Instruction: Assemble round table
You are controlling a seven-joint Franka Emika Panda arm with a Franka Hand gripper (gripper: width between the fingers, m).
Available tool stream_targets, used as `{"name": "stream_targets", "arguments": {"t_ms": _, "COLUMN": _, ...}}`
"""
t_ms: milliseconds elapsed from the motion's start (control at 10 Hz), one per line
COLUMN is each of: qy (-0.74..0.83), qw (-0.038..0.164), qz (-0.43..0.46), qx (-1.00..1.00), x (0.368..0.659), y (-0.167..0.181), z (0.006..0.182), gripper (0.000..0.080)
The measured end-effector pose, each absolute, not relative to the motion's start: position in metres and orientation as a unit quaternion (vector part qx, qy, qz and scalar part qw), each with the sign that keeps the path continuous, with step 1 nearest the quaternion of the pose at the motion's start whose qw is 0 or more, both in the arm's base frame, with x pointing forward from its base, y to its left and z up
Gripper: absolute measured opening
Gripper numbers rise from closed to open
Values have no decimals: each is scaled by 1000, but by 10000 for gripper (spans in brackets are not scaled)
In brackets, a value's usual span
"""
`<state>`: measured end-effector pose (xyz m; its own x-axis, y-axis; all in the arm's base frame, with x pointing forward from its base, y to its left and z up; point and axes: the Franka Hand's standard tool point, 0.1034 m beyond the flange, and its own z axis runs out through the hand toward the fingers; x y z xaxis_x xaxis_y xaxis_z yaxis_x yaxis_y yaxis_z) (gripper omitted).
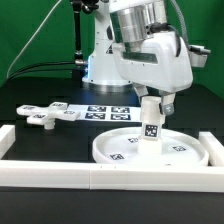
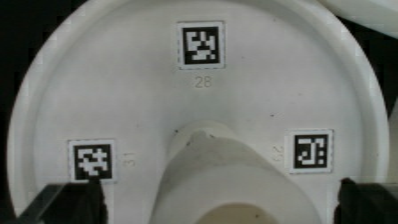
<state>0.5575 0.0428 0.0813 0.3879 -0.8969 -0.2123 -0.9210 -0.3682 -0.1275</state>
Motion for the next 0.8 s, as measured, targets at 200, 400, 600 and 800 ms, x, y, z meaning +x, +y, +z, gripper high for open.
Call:
{"name": "stream_targets", "arguments": {"t_ms": 200, "qy": 468, "qw": 100, "qz": 62, "qx": -876, "x": 554, "y": 43, "z": 82, "gripper": 649}}
{"name": "stream_targets", "arguments": {"t_ms": 400, "qy": 348, "qw": 75, "qz": 64, "qx": -932, "x": 558, "y": 43, "z": 85, "gripper": 649}}
{"name": "stream_targets", "arguments": {"t_ms": 600, "qy": 250, "qw": 70, "qz": 57, "qx": -964, "x": 558, "y": 43, "z": 86, "gripper": 649}}
{"name": "stream_targets", "arguments": {"t_ms": 800, "qy": 179, "qw": 74, "qz": 51, "qx": -980, "x": 558, "y": 43, "z": 86, "gripper": 649}}
